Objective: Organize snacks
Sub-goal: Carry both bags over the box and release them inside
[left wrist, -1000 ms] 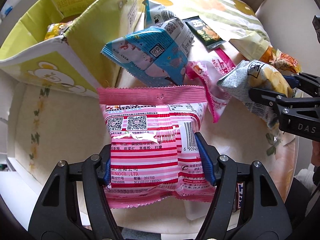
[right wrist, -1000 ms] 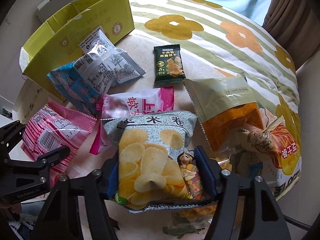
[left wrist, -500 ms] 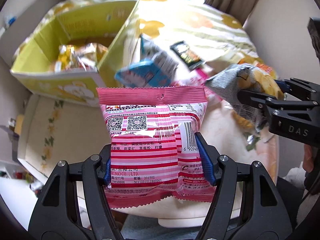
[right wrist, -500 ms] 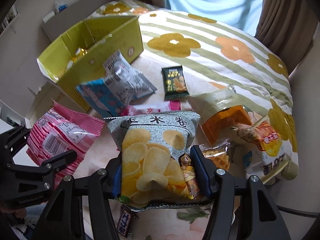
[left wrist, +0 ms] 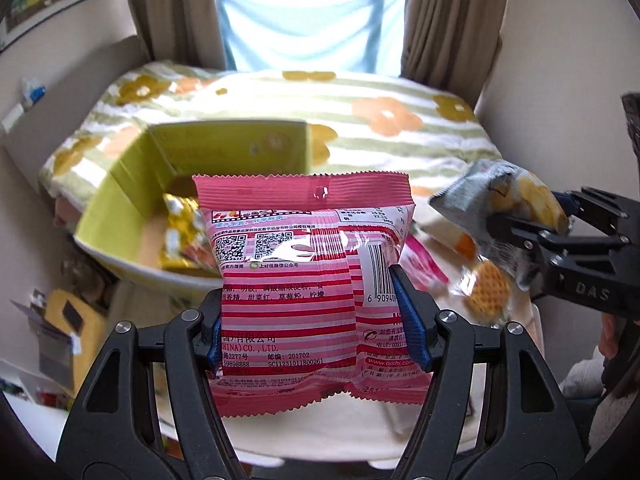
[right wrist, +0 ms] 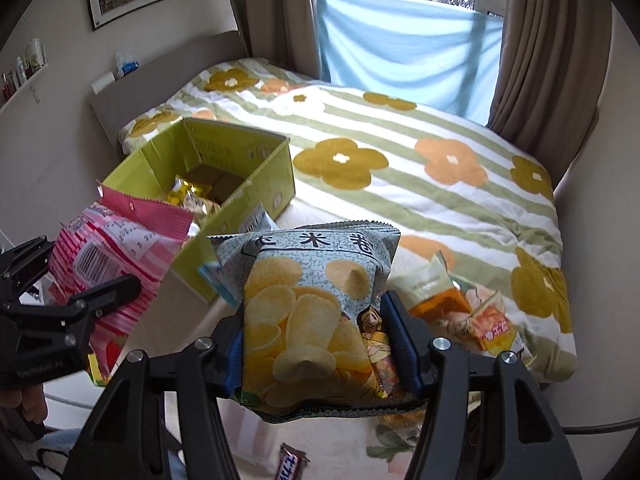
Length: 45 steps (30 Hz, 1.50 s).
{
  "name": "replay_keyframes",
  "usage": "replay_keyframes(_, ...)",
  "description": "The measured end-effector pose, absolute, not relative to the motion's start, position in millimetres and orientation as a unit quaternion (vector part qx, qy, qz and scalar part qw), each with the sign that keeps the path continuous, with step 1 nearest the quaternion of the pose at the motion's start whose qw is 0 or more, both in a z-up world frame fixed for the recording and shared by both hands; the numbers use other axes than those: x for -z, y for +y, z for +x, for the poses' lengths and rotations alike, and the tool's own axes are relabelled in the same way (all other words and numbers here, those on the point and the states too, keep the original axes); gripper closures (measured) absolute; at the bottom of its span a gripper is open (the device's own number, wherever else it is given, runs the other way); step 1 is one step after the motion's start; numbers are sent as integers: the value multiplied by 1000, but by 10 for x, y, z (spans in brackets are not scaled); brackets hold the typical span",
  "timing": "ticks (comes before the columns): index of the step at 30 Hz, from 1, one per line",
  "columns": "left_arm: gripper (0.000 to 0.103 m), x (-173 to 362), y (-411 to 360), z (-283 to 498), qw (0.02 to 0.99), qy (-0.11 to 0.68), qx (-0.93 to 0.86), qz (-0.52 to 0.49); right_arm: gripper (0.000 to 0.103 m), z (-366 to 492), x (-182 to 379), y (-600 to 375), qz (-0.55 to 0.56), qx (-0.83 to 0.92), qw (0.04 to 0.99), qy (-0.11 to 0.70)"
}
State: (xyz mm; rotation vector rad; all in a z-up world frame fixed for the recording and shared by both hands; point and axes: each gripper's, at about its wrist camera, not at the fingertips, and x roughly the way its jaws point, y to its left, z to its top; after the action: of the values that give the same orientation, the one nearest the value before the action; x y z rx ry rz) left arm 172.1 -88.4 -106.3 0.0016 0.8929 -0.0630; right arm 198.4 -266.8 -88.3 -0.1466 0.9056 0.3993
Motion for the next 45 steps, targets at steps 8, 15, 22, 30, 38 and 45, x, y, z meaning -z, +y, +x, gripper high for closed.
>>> replay_keyframes(8, 39, 871, 36, 2204, 904, 425, 31, 8, 47, 2215, 678, -1953, -43, -176, 891, 416)
replay_keyframes(15, 39, 987, 866, 2774, 898, 439, 31, 13, 47, 2591, 762, -1227, -17, -153, 891, 428)
replay_keyframes(22, 38, 1344, 1349, 3408, 880, 472, 47, 22, 47, 2938, 1024, -743, 18, -138, 885, 443)
replay_keyframes(30, 9, 1673, 1258, 3805, 872, 481, 73, 49, 47, 3185, 1288, -629, 36, -108, 872, 476)
replay_keyframes(38, 0, 1720, 1348, 3732, 868, 489, 62, 60, 47, 3320, 1450, -628, 50, -107, 856, 504)
replay_keyframes(45, 0, 1784, 1499, 3525, 862, 505, 40, 35, 47, 3404, 1545, -629, 57, -114, 843, 523)
